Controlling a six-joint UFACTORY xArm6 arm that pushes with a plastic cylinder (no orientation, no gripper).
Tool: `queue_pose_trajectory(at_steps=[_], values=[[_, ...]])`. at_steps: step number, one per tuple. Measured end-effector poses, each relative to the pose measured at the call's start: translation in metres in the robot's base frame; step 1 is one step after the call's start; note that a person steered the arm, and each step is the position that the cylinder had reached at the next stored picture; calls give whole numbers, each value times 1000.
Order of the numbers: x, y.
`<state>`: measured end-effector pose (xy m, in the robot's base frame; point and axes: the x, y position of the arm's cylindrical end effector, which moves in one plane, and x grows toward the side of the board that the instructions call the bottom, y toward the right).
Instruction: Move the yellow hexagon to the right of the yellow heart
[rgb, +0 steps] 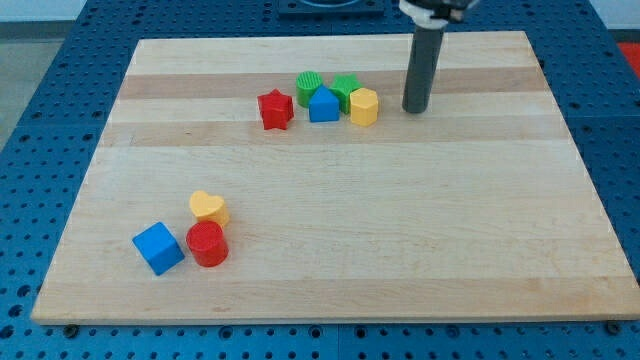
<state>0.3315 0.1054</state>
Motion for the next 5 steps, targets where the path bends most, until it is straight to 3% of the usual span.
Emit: queue_pose_trajectory(at_steps=[2, 5], values=[[7, -54], [72, -117]])
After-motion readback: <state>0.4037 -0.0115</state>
